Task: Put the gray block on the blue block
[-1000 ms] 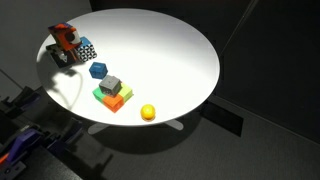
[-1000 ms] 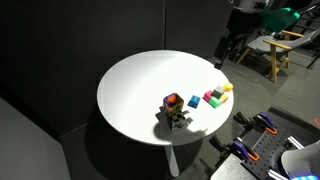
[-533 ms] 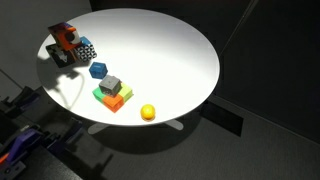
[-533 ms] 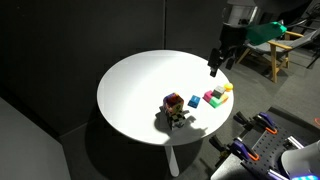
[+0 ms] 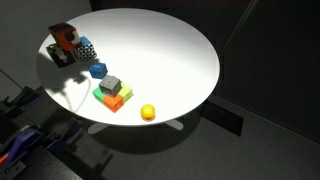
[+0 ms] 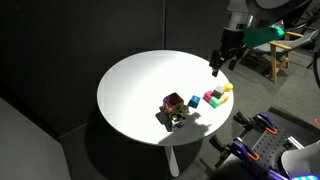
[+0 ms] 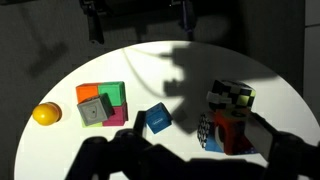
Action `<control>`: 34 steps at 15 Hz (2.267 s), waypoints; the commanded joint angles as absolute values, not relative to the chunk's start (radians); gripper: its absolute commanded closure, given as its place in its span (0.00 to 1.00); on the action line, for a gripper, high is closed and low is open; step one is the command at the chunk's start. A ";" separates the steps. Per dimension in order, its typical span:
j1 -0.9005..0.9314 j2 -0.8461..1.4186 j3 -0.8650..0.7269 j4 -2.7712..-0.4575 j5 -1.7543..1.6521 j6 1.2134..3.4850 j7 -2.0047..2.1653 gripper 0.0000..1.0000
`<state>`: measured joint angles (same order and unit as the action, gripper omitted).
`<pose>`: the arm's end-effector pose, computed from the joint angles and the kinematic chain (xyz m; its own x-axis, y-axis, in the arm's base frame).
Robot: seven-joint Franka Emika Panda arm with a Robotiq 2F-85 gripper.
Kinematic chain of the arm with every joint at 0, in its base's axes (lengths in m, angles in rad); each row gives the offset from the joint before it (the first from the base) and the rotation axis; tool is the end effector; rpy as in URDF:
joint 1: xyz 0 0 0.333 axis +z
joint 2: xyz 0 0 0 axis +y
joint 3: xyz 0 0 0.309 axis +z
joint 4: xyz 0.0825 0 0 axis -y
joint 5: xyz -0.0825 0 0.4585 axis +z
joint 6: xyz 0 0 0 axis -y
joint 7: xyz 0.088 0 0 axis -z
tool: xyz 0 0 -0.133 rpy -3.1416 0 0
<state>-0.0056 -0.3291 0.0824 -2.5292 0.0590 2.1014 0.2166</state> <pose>0.4705 0.0376 0.3074 0.9791 -0.1761 -0.1017 -0.1769 -0.9842 0.0008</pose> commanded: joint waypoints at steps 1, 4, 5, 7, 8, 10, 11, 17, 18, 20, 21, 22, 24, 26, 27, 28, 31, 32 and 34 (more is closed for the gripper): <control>-0.025 -0.319 0.047 -2.530 0.004 2.110 0.165 0.00; -0.037 -0.309 0.011 -2.527 -0.053 2.117 0.077 0.00; -0.037 -0.305 -0.001 -2.524 -0.063 2.116 0.038 0.00; -0.038 -0.300 -0.022 -2.523 -0.080 2.124 -0.023 0.00; -0.037 -0.298 -0.030 -2.523 -0.083 2.131 -0.052 0.00; -0.033 -0.297 -0.041 -2.519 -0.081 2.139 -0.094 0.00; -0.032 -0.301 -0.031 -2.529 -0.067 2.128 -0.047 0.00; -0.032 -0.298 -0.036 -2.528 -0.067 2.132 -0.074 0.00; -0.035 -0.295 -0.039 -2.538 -0.074 2.162 -0.081 0.00; -0.041 -0.281 -0.047 -2.545 -0.075 2.190 -0.087 0.00; -0.043 -0.275 -0.051 -2.549 -0.078 2.208 -0.096 0.00; -0.045 -0.266 -0.058 -2.552 -0.075 2.227 -0.102 0.00; -0.053 -0.243 -0.071 -2.553 -0.080 2.265 -0.111 0.00; -0.064 -0.213 -0.084 -2.551 -0.083 2.295 -0.121 0.00; -0.071 -0.194 -0.092 -2.549 -0.086 2.314 -0.127 0.00; -0.080 -0.177 -0.097 -2.547 -0.092 2.335 -0.132 0.00; -0.097 -0.115 -0.114 -2.534 -0.104 2.391 -0.153 0.00; -0.102 -0.093 -0.117 -2.529 -0.110 2.410 -0.151 0.00; -0.107 -0.044 -0.120 -2.515 -0.114 2.445 -0.148 0.00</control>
<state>-0.0945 -0.1091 -0.1142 -2.5482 -0.0913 2.4068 -0.1313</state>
